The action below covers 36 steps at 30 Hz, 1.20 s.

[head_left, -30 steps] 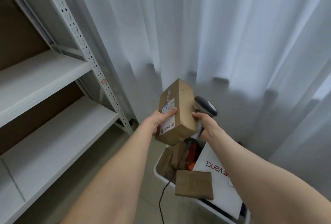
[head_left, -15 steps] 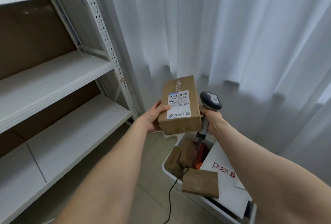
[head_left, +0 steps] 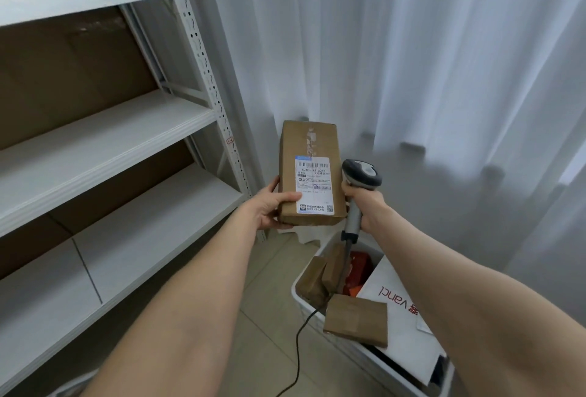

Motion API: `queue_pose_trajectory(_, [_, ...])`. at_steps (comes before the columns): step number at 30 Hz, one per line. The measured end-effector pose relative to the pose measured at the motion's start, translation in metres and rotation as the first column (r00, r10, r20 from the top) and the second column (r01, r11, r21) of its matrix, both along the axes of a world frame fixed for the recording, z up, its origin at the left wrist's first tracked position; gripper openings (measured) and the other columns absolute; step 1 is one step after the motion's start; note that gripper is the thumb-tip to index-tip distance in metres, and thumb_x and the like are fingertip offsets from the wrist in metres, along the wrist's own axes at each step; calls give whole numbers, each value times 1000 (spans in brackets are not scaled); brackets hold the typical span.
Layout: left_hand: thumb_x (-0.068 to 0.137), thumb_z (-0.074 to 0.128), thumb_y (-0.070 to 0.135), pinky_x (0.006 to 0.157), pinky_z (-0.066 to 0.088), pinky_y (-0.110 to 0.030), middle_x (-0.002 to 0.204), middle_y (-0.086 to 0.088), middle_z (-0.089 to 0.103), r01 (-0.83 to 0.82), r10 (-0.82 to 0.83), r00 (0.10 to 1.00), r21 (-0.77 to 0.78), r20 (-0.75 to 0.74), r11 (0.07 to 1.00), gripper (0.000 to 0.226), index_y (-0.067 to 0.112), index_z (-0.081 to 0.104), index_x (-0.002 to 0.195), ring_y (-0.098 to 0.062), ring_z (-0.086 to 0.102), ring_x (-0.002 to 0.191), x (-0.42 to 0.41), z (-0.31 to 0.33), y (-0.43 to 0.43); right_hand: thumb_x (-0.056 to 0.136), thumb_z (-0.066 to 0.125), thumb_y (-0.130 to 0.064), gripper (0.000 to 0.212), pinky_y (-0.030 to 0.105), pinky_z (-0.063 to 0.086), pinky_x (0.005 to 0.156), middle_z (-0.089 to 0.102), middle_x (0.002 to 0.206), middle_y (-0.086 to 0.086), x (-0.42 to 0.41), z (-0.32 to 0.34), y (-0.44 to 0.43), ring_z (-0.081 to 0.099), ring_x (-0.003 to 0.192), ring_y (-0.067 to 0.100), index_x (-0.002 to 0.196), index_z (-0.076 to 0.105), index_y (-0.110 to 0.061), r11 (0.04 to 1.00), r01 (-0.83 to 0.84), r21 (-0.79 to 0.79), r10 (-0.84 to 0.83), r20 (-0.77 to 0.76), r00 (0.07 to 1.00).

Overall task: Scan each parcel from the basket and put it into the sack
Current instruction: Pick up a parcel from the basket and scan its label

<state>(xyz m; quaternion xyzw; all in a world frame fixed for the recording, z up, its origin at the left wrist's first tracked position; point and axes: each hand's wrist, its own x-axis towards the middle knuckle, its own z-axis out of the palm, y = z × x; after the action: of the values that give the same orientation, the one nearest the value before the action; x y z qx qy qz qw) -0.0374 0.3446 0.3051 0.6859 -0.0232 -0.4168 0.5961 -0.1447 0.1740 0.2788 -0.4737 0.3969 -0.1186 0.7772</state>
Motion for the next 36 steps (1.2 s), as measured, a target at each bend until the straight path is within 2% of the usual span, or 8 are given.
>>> queue_pose_trajectory(2, [80,71,5,77,50,-52,109,-4,63,-80,80,995,8,55,997,82,41,31,143,-28,60,95,-3,-4,-1,86,71,-8,19,36,56,81,68,91,10,-1,4,1,64,79,22,104,64,-5,997,-4,-72,3,-14,1000])
queue_pose_trajectory(5, [82,69,5,76,50,-53,115,-4,60,-184,183,978,-3,104,983,77,36,33,142,-28,60,92,-6,-8,1,88,66,-4,17,28,51,62,64,77,10,-9,16,6,59,63,17,104,61,-3,994,-90,-65,88,-23,996])
queue_pose_trajectory(11, [86,66,5,72,50,-50,110,0,58,-277,278,952,-24,129,960,74,36,31,144,-24,60,86,-7,-11,8,88,56,-5,9,24,45,51,59,65,6,-22,32,18,50,51,13,97,58,-5,941,-332,-67,329,-44,943])
queue_pose_trajectory(14, [87,64,5,72,50,-49,108,0,60,-323,325,936,-37,135,946,71,35,33,144,-22,60,82,-7,-11,9,88,56,-6,11,23,45,49,59,66,9,-23,36,21,49,52,13,99,56,-5,920,-378,-100,374,-58,926])
queue_pose_trajectory(16, [88,63,4,71,51,-47,115,-1,61,-329,331,933,-40,144,944,69,34,34,144,-21,61,81,-8,-10,9,88,55,-6,15,23,44,49,59,66,10,-23,36,24,48,52,13,102,55,-6,909,-398,-122,394,-57,917])
queue_pose_trajectory(22, [89,62,5,58,51,-40,118,-4,62,-338,340,929,-38,149,940,67,32,34,144,-21,62,80,-9,-7,9,88,55,-8,15,21,47,48,59,67,9,-26,40,28,50,51,12,102,56,-8,887,-440,-141,433,-82,898])
queue_pose_trajectory(32, [90,61,5,70,51,-49,115,-2,60,-365,365,916,-34,167,931,66,33,33,144,-22,59,79,-3,-3,14,88,55,-8,9,21,45,49,55,65,6,-29,55,30,49,49,11,97,55,-10,879,-451,-155,442,-87,893])
queue_pose_trajectory(36, [90,61,5,74,51,-53,126,-5,59,-381,382,910,-37,164,924,67,33,32,144,-27,59,92,1,-2,19,88,54,-8,7,22,45,50,55,62,5,-29,59,32,49,49,11,95,56,-9,868,-470,-162,460,-96,883])
